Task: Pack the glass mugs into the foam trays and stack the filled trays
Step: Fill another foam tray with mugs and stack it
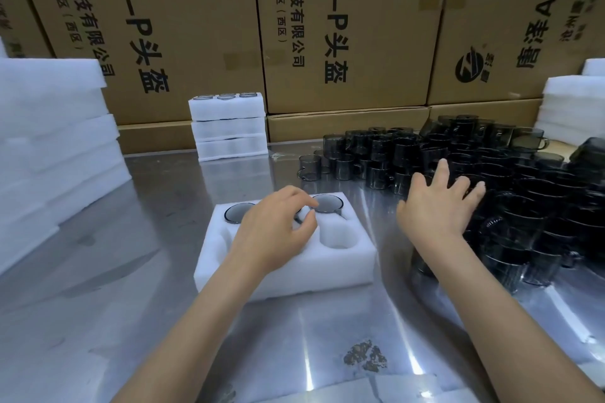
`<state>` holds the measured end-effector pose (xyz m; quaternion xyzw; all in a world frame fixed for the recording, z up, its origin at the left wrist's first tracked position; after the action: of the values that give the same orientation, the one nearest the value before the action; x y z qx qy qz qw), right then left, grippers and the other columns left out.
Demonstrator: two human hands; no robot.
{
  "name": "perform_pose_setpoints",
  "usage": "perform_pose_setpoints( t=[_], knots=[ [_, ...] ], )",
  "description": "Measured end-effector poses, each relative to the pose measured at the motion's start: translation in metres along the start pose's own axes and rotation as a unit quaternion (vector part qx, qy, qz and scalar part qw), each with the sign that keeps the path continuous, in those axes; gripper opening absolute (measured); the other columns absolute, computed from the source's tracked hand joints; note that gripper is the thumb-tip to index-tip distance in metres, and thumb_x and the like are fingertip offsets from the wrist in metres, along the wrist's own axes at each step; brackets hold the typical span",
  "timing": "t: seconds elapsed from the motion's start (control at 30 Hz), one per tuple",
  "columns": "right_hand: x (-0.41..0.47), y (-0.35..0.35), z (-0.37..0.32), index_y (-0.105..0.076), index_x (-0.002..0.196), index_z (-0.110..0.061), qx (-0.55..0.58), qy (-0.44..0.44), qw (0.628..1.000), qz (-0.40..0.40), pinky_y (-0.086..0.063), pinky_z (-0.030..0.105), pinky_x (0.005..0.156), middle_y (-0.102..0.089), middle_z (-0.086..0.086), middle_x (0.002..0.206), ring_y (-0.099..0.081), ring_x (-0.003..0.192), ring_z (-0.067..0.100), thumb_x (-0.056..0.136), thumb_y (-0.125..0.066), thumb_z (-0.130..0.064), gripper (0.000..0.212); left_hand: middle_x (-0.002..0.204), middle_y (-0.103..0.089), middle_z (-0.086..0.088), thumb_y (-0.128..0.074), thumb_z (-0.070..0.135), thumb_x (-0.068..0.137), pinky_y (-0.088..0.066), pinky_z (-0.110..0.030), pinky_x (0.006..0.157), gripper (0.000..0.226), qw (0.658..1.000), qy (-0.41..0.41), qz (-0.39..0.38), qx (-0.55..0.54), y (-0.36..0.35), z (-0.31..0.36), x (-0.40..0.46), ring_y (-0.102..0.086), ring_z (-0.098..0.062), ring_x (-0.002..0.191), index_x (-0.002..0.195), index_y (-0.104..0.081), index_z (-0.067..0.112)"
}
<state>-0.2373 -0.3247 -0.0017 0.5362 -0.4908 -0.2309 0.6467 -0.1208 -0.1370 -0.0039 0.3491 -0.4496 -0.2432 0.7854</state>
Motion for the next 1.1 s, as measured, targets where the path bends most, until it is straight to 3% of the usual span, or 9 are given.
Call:
perform_pose_setpoints(
  t=[0.17,0.33,0.43,0.6,0.7,0.83,0.9,1.0,1.1],
  knots=[
    [0.004,0.004,0.005,-0.051,0.124,-0.024,0.026,0.023,0.998,0.059,-0.023,0.041,0.102,-0.036,0.009,0.14,-0.041,0.12,0.027,0.084,-0.059,-0.013,0.042,0.106,-0.057,0.02,-0.05,0.029,0.093,-0.049,-0.033,0.074,0.018,1.0,0.004,0.007,-0.014,-0.001,0.0,-0.001,-0.055,-0.006,0.094,0.104,-0.064,0.028],
    [0.005,0.007,0.006,-0.055,0.128,-0.016,0.168,0.082,0.971,0.149,-0.022,0.04,0.096,-0.042,0.011,0.137,-0.048,0.112,0.028,0.078,-0.061,0.007,0.056,0.105,-0.057,0.016,-0.051,0.025,0.093,-0.049,-0.036,0.07,0.018,0.999,-0.016,0.028,-0.015,0.003,0.004,-0.002,-0.057,-0.01,0.087,0.104,-0.065,0.026],
    [-0.007,0.016,-0.007,-0.061,0.123,-0.012,0.297,0.176,0.917,0.199,-0.038,0.047,0.092,-0.047,0.013,0.132,-0.055,0.098,0.029,0.078,-0.058,0.013,0.051,0.105,-0.06,0.012,-0.054,0.022,0.092,-0.048,-0.034,0.067,0.018,0.997,-0.039,0.067,-0.003,0.008,0.008,-0.005,-0.057,-0.013,0.088,0.106,-0.065,0.022],
    [-0.044,0.032,-0.043,-0.069,0.106,-0.012,0.44,0.33,0.786,0.283,-0.051,0.032,0.061,-0.053,0.003,0.119,-0.042,0.077,0.001,0.081,-0.058,0.004,0.031,0.118,-0.06,0.008,-0.067,0.033,0.082,-0.047,-0.024,0.079,0.044,0.991,-0.092,0.091,0.021,0.011,0.017,-0.009,-0.058,-0.013,0.104,0.122,-0.059,0.016],
    [-0.066,0.034,-0.063,-0.07,0.1,-0.014,0.473,0.363,0.755,0.274,-0.05,0.035,0.058,-0.048,-0.003,0.119,-0.045,0.072,0.008,0.078,-0.058,0.006,0.032,0.109,-0.051,0.021,-0.073,0.035,0.073,-0.037,-0.009,0.065,0.05,0.993,-0.069,0.091,-0.018,0.01,0.018,-0.015,-0.052,-0.002,0.096,0.118,-0.054,0.021],
    [-0.083,0.039,-0.084,-0.069,0.101,-0.013,0.551,0.357,0.719,0.227,-0.052,0.026,0.068,-0.053,0.004,0.118,-0.054,0.085,0.005,0.082,-0.062,0.004,0.026,0.114,-0.049,0.025,-0.071,0.026,0.075,-0.039,-0.008,0.067,0.055,0.987,-0.001,0.137,-0.083,0.013,0.013,-0.02,-0.05,0.004,0.098,0.126,-0.049,0.027],
    [-0.086,0.042,-0.091,-0.068,0.102,-0.013,0.588,0.354,0.702,0.187,-0.051,0.022,0.072,-0.054,0.002,0.117,-0.056,0.089,0.004,0.084,-0.062,0.001,0.024,0.103,-0.054,0.025,-0.063,0.031,0.072,-0.038,-0.005,0.065,0.049,0.984,0.011,0.152,-0.088,0.019,0.009,-0.022,-0.053,0.002,0.09,0.119,-0.053,0.027],
    [-0.084,0.047,-0.095,-0.067,0.104,-0.013,0.617,0.358,0.683,0.159,-0.051,0.025,0.076,-0.061,-0.005,0.104,-0.06,0.09,0.007,0.088,-0.059,-0.007,0.018,0.092,-0.064,0.021,-0.059,0.05,0.066,-0.046,-0.015,0.068,0.044,0.985,0.014,0.131,-0.115,0.035,-0.002,-0.025,-0.06,-0.003,0.083,0.106,-0.059,0.033],
    [-0.08,0.046,-0.096,-0.064,0.113,-0.022,0.604,0.341,0.712,0.112,-0.042,0.019,0.086,-0.063,-0.016,0.105,-0.055,0.098,0.004,0.09,-0.054,-0.024,0.025,0.079,-0.069,0.014,-0.053,0.068,0.069,-0.051,-0.03,0.069,0.038,0.986,0.031,0.1,-0.129,0.047,-0.024,-0.026,-0.064,-0.007,0.076,0.085,-0.063,0.035]
  ],
)
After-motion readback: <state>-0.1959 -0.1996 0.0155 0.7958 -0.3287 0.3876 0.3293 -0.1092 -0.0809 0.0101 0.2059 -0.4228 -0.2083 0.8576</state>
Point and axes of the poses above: each hand's wrist, its own x-axis towards the middle knuckle, its own y-axis out of the back of the hand, z = x × y, the point moved 1 cm from there along x, towards the middle knuckle
